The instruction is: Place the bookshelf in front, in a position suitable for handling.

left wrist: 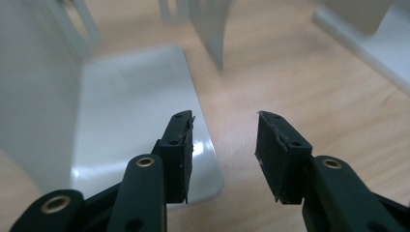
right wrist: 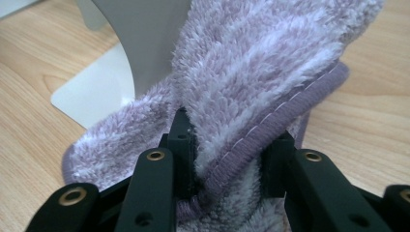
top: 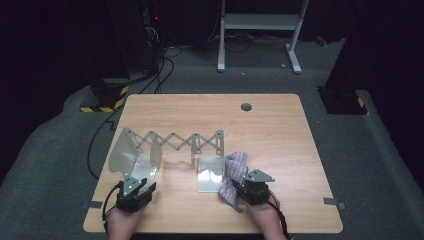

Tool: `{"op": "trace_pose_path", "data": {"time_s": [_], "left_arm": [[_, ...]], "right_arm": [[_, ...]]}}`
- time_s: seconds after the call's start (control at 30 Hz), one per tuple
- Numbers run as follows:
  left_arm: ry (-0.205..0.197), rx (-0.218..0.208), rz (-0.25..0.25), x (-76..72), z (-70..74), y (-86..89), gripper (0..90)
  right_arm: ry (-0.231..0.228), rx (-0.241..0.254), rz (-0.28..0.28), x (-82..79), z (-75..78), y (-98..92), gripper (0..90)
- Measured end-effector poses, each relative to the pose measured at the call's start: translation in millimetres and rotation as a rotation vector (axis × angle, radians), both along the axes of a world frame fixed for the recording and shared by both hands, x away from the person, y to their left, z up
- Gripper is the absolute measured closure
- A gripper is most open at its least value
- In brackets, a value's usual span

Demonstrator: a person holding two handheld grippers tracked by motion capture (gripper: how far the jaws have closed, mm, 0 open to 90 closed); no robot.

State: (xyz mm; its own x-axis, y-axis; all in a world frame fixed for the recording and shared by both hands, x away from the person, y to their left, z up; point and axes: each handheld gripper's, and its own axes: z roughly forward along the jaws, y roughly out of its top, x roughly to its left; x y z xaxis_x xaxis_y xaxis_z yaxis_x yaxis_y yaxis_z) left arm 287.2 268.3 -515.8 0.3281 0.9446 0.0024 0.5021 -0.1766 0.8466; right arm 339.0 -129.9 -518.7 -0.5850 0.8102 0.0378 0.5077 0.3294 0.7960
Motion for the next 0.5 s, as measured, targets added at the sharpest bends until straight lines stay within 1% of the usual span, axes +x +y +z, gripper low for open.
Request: {"op": "trace_pose_path", "data": {"time_s": [0.03,0.1,0.13,0.2,0.27,0.4,0.5], "left_arm": [[-0.02,-0.003,-0.003,-1.4,1.4,0.9,57.2],[-0.032,-0.008,-0.014,-2.3,1.3,0.9,57.1],[-0.029,-0.005,-0.019,-1.7,0.5,0.5,56.0],[-0.022,0.0,-0.026,0.3,-1.6,-1.0,54.6],[-0.014,-0.005,-0.034,2.7,-3.3,-1.4,54.2],[-0.008,-0.008,-0.042,4.7,-5.0,-1.2,53.9],[-0.004,-0.003,-0.049,5.1,-6.0,-1.4,52.9]], "right_arm": [[-0.014,0.013,0.001,-1.5,1.6,-0.8,65.8],[-0.018,0.021,0.002,-3.6,2.6,-0.5,65.9],[-0.017,0.015,0.006,-3.4,1.5,0.4,65.9],[0.001,0.011,0.004,-2.4,-1.7,1.8,65.9],[0.0,0.034,0.009,-2.6,-0.7,2.6,66.1],[-0.04,0.102,0.021,-8.8,13.4,4.8,66.2],[-0.095,0.15,0.033,-16.0,29.7,6.7,66.1]]}}
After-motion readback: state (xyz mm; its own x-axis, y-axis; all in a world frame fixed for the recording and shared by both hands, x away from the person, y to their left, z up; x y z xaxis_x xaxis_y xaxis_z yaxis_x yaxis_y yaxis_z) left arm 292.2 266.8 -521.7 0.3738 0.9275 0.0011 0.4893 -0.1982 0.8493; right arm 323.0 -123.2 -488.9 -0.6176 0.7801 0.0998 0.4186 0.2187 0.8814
